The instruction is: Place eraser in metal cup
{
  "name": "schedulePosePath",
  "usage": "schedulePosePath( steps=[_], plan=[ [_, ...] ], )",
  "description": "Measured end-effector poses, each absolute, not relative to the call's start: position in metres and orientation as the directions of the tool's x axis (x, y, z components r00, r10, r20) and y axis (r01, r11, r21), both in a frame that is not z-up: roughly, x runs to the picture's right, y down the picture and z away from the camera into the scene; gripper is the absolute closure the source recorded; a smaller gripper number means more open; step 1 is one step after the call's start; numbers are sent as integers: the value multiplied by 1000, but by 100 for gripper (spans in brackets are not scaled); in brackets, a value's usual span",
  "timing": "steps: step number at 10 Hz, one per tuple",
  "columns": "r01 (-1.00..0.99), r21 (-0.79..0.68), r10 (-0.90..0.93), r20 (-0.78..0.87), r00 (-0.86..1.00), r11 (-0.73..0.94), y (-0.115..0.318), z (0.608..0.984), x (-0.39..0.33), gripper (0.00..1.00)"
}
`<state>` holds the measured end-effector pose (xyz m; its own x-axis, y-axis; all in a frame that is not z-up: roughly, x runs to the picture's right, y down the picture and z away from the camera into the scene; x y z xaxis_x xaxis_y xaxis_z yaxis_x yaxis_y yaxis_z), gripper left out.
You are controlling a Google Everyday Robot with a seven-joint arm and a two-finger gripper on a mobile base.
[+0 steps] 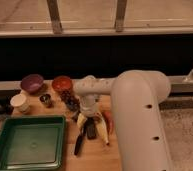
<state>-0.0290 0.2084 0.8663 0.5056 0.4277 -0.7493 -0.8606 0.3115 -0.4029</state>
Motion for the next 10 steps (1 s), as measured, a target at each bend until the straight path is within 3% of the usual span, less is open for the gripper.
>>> schedulePosePath(
  steps=[10],
  plan=[
    [-862,-399,426,-752,503,313,203,864,-25,26]
  ],
)
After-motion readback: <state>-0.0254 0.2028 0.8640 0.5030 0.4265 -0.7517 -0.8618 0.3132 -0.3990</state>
